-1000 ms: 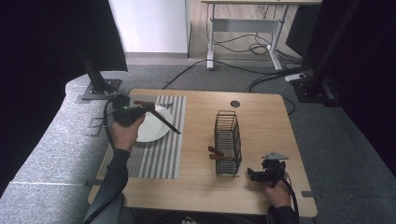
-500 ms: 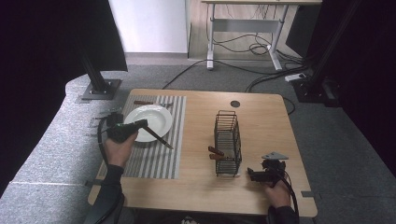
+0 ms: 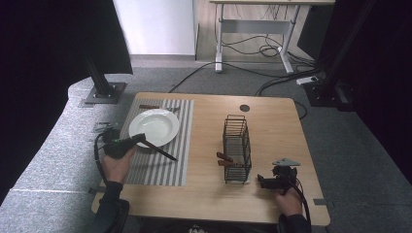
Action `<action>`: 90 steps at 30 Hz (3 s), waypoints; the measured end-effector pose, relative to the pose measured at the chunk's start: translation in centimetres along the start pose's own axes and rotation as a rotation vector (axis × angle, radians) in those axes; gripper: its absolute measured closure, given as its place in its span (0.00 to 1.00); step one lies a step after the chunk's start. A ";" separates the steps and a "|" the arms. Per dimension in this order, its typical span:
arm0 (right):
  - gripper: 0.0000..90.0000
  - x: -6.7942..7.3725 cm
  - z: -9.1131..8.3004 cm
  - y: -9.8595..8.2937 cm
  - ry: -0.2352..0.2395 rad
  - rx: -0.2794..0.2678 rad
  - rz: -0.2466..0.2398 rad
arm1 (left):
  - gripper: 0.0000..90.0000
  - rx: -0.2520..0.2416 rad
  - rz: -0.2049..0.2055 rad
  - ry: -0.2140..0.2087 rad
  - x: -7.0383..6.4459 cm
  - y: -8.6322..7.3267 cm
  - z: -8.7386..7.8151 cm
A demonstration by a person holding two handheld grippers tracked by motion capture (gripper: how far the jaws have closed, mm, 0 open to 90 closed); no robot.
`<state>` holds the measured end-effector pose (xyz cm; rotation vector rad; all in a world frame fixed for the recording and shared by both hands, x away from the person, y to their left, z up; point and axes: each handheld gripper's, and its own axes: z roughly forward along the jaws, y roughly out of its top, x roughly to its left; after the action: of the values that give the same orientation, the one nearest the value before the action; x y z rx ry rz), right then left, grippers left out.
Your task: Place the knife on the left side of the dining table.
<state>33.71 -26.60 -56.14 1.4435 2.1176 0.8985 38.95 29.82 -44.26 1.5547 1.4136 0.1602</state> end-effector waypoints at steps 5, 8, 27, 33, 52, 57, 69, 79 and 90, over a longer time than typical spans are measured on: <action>0.00 0.0 0.0 0.0 0.000 0.000 0.000 | 0.81 -0.010 0.019 0.043 0.9 -0.4 0.1; 0.00 0.0 0.0 0.0 0.000 0.000 0.000 | 0.79 -0.020 0.024 0.073 1.6 -0.8 0.3; 0.00 0.0 0.0 0.0 0.000 0.000 0.000 | 0.72 -0.035 -0.018 0.118 5.3 -2.6 0.9; 0.00 0.0 0.0 0.0 0.000 0.000 0.000 | 0.71 -0.035 -0.040 0.113 6.7 -3.1 1.3; 0.00 0.0 0.0 0.0 0.000 0.000 0.000 | 0.68 -0.014 -0.047 0.119 9.4 -4.6 2.5; 0.00 0.0 0.0 0.0 0.000 0.000 0.000 | 0.68 -0.002 -0.031 0.130 9.7 -4.6 2.7; 0.00 0.0 0.0 0.0 0.000 0.000 0.000 | 0.69 0.057 0.010 0.180 10.3 -5.3 3.2; 0.00 0.0 0.0 0.0 0.000 0.000 0.000 | 0.68 0.071 0.074 0.235 10.0 -5.2 3.4; 0.00 0.0 0.0 0.0 0.000 0.000 0.000 | 0.26 0.013 0.235 0.242 8.7 -4.6 2.0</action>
<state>33.71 -26.59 -56.13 1.4437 2.1178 0.8984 39.87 34.98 -52.82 1.7554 1.4121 0.4963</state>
